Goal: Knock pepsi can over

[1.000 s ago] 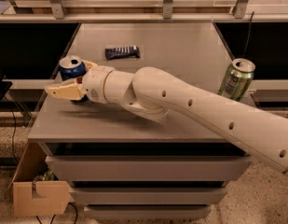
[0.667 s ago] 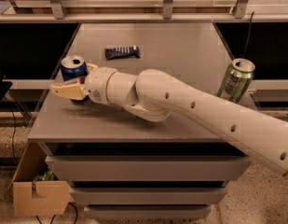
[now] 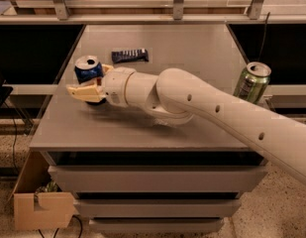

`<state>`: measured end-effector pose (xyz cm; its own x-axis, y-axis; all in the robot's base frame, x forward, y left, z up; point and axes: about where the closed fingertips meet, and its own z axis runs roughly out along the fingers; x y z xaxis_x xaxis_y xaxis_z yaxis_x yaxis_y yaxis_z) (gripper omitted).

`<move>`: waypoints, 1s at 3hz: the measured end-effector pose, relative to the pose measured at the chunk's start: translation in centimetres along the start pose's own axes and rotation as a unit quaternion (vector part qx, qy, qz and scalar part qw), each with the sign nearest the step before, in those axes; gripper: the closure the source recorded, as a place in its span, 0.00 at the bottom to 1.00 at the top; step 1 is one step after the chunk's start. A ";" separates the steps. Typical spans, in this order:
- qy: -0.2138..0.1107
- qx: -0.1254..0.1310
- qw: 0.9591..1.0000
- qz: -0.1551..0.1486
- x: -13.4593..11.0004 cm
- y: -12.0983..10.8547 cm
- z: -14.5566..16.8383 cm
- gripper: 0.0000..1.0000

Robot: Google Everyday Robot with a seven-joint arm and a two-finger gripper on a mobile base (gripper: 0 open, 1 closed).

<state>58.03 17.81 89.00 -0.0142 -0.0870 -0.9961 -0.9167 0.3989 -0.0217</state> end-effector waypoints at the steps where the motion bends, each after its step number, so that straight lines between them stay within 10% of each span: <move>1: 0.015 0.001 0.999 -0.038 -1.0 -1.6 -2.6 1.00; 3: 0.088 -0.048 0.984 -0.145 -3.1 -3.7 -6.1 1.00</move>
Offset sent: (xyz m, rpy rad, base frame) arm 0.0140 -0.0889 0.0373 -0.2608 -0.1991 0.0996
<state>58.99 11.05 92.74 0.1929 -0.3444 -0.9188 -0.9260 0.2458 -0.2865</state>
